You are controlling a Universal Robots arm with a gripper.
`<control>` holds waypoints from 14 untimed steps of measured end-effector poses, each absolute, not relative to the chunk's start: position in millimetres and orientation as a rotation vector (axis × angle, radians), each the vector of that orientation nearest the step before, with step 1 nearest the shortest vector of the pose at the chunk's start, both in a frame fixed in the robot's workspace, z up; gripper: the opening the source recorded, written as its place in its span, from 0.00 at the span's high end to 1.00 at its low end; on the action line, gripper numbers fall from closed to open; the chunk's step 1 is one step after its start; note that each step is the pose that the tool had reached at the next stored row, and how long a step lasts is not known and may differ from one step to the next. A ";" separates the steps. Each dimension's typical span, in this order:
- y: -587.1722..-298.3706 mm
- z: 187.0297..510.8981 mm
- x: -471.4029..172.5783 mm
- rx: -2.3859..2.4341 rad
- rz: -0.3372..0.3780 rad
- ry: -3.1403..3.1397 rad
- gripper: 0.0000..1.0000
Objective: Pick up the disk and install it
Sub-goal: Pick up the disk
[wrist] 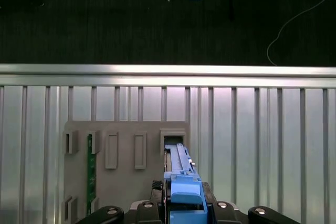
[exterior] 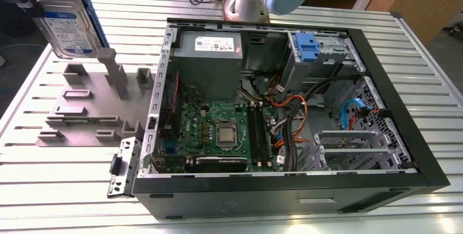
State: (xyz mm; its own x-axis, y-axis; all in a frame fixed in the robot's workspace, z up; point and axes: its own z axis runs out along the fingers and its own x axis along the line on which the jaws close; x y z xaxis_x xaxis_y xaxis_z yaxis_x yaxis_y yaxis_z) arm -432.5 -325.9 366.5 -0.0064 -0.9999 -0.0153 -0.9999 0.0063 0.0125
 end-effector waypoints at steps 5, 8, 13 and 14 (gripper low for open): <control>-325.9 368.9 -432.5 -2.213 0.031 2.227 0.63; -325.9 370.4 -432.5 -2.213 0.031 2.227 0.63; -325.9 372.8 -432.5 -2.213 0.031 2.227 0.63; -325.9 373.3 -432.5 -2.213 0.031 2.227 0.63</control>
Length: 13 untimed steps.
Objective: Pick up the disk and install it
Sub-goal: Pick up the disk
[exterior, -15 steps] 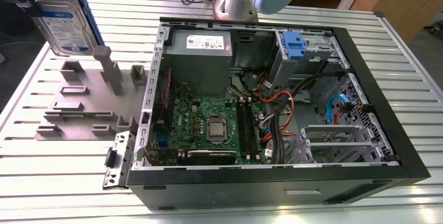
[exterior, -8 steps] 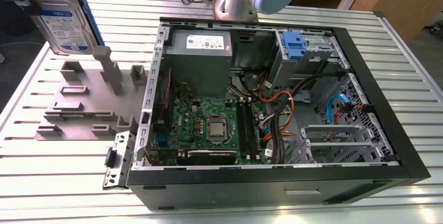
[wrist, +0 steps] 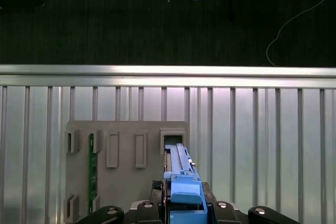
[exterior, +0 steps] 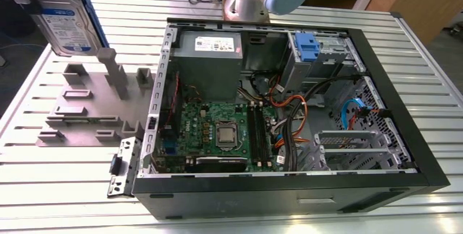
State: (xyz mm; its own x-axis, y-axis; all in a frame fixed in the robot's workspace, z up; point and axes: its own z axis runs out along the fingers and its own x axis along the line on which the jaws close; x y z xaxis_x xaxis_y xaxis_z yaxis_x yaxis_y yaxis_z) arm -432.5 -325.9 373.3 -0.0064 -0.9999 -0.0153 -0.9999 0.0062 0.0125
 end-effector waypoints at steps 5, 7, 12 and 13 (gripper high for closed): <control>-325.9 375.7 -432.5 -2.213 0.031 2.227 0.63; -325.9 376.6 -432.5 -2.213 0.031 2.227 0.63; -325.9 379.1 -432.5 -2.213 0.031 2.227 0.63; -325.9 379.5 -432.5 -2.213 0.031 2.227 0.63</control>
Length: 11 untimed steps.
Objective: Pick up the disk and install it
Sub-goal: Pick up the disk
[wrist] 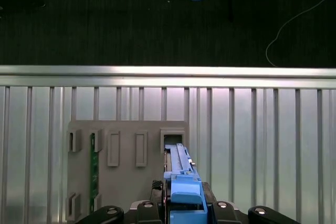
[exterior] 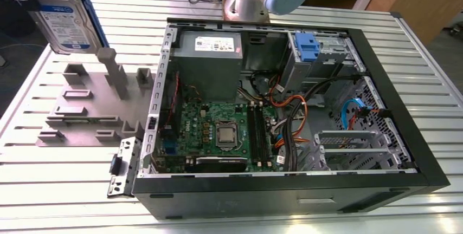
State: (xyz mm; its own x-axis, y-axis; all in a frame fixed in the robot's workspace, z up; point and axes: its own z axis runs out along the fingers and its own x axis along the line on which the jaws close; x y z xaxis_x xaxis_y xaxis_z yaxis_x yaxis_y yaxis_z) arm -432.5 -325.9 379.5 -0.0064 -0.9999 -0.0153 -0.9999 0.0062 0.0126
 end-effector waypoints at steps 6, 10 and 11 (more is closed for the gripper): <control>-325.9 382.4 -432.5 -2.213 0.031 2.227 0.63; -325.9 384.4 -432.5 -2.213 0.031 2.227 0.63; -325.9 384.8 -432.5 -2.213 0.031 2.227 0.63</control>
State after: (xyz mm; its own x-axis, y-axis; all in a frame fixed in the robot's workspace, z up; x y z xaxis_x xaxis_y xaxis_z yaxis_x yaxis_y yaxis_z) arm -432.5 -325.9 384.8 -0.0064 -0.9999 -0.0153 -0.9999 0.0062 0.0125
